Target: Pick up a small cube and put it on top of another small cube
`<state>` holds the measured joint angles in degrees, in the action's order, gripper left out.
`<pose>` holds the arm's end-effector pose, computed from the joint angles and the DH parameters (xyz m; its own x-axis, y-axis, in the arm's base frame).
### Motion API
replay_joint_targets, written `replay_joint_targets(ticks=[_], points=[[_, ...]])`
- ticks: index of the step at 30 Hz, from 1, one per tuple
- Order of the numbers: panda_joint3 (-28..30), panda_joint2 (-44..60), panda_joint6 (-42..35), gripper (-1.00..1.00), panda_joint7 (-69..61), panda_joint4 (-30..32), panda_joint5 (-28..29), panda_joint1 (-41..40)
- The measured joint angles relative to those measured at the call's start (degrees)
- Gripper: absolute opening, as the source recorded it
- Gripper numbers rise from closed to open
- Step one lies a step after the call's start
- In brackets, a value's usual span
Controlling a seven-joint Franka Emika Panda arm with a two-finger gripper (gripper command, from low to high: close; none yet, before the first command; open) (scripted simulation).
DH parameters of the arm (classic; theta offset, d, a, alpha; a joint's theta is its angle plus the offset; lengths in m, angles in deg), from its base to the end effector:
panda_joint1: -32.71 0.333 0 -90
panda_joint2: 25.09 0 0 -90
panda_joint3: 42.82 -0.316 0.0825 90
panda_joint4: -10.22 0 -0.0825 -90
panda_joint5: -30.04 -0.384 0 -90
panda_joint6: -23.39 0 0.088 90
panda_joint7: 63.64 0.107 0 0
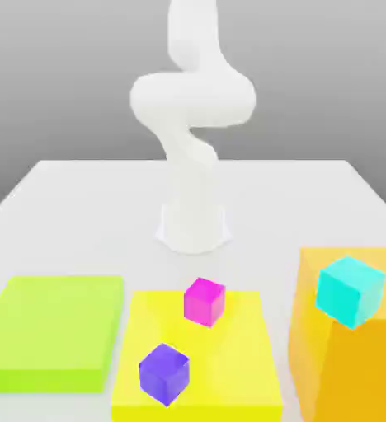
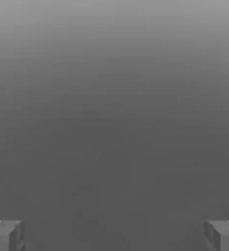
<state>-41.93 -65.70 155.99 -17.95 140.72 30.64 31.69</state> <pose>0.3778 -0.0150 0.6909 0.4919 -0.7303 0.4740 -0.5463 -0.6828 -0.4851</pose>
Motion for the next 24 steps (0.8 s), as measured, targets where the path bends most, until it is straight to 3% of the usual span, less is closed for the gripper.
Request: replay_joint_targets(ticks=[12,24], points=[[6.09,25.18,3.97,0.0,-2.41,-6.18,0.58,-4.2],[10.52,50.4,7.81,0.0,-9.07,-12.3,-5.1,-11.05]])
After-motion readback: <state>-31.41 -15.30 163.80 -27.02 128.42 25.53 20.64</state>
